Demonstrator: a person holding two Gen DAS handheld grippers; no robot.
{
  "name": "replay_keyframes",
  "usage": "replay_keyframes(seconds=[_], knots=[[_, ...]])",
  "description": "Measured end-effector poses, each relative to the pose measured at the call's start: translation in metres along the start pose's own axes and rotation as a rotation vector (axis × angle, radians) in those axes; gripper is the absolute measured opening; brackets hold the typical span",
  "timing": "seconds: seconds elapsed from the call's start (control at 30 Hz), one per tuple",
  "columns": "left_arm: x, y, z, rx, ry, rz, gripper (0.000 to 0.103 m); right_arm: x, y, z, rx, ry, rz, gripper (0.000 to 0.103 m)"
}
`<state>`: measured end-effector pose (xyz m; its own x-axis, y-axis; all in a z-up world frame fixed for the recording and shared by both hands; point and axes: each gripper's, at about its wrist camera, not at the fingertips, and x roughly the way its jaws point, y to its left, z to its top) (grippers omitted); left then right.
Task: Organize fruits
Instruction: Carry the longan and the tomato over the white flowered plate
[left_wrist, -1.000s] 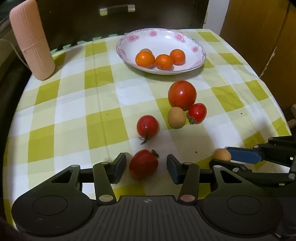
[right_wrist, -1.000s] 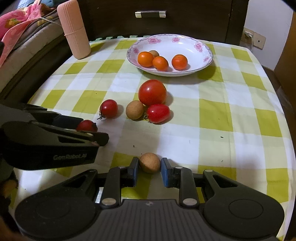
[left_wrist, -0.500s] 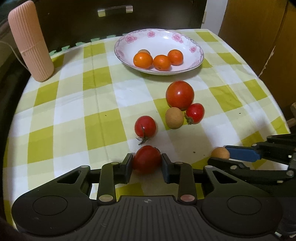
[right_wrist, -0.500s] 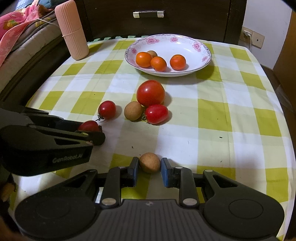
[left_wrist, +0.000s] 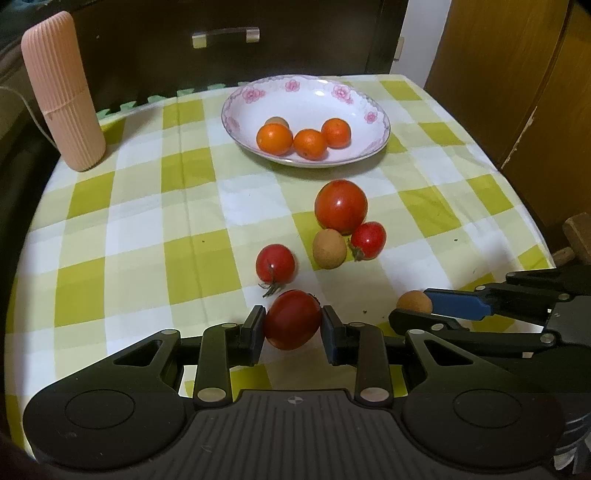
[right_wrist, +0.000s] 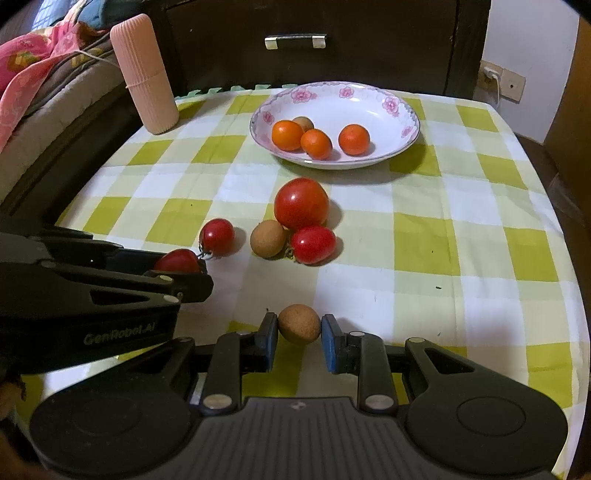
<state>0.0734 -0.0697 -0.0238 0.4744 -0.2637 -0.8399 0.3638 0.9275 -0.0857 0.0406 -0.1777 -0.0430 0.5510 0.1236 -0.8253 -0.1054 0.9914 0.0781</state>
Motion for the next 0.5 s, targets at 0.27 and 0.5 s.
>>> replay_keyframes(seconds=[0.27, 0.5], knots=[[-0.005, -0.002, 0.007, -0.006, -0.029, -0.012, 0.039, -0.007, -0.004, 0.009, 0.027, -0.031, -0.003, 0.025], [-0.009, -0.003, 0.013, -0.004, -0.051, -0.019, 0.040, -0.015, -0.016, 0.018, 0.082, -0.065, -0.001, 0.025]])
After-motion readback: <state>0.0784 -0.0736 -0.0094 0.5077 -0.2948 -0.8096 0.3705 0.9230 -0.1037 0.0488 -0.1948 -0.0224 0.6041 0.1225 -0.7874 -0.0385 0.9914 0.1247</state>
